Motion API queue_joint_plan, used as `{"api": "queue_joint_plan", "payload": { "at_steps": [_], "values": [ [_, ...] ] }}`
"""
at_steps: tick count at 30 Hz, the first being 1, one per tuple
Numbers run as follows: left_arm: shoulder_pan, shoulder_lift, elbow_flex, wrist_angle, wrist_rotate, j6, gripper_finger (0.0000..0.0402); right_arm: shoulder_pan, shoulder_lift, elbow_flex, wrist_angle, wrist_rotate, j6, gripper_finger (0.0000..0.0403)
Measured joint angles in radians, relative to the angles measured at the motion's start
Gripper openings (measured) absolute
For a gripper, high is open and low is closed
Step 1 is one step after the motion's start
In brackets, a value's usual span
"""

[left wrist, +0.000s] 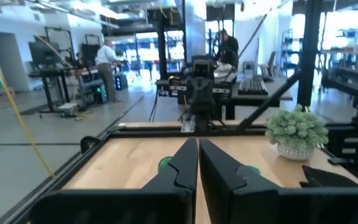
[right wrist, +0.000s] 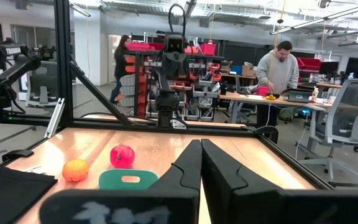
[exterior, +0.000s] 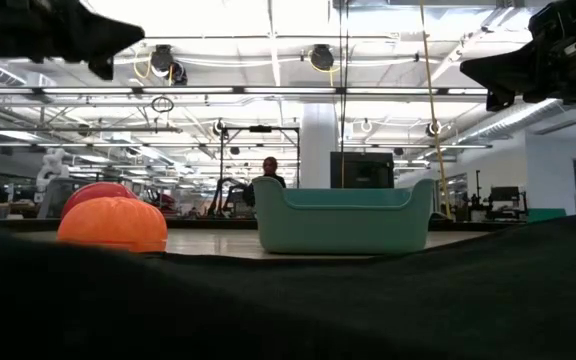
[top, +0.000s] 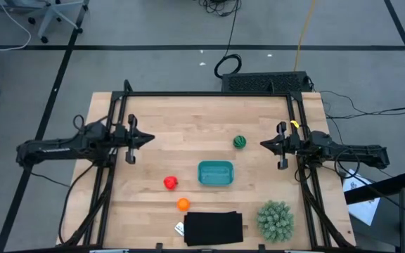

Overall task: Pick and placing Produce into tupperware
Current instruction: Put the red apple into the blue container

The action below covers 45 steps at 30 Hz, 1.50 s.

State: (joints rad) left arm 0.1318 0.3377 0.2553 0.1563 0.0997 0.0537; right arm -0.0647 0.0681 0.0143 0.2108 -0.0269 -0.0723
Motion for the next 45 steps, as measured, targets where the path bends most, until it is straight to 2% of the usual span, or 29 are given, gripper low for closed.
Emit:
{"api": "queue_joint_plan", "payload": {
  "at_steps": [6,10,14,20,26,38,45],
  "values": [
    [-0.028,0.133,0.169,-0.116,-0.022,0.027,0.0021,0.0,0.0,0.0,-0.001,0.0,-0.005,0.0],
    [-0.044,0.218,0.255,-0.131,-0.022,0.023,0.0021,0.0,0.0,0.0,-0.008,0.0,-0.045,0.0],
    [-0.057,0.283,0.333,-0.18,-0.022,0.027,0.0021,0.0,0.0,0.0,-0.008,0.0,-0.014,0.0],
    [-0.061,0.378,0.464,-0.334,-0.018,0.023,0.0021,0.0,0.0,0.0,-0.007,0.0,0.008,0.0],
    [-0.068,0.471,0.576,-0.465,0.031,0.07,0.0021,0.0,0.0,0.0,-0.006,0.0,0.005,0.0],
    [-0.116,0.632,0.787,-0.738,0.031,0.083,0.0021,0.0,0.0,0.0,-0.007,0.001,-0.018,0.0],
    [-0.123,0.723,0.902,-0.883,0.031,0.155,0.0021,0.0,0.0,0.0,0.003,0.001,-0.018,0.0]
  ]
}}
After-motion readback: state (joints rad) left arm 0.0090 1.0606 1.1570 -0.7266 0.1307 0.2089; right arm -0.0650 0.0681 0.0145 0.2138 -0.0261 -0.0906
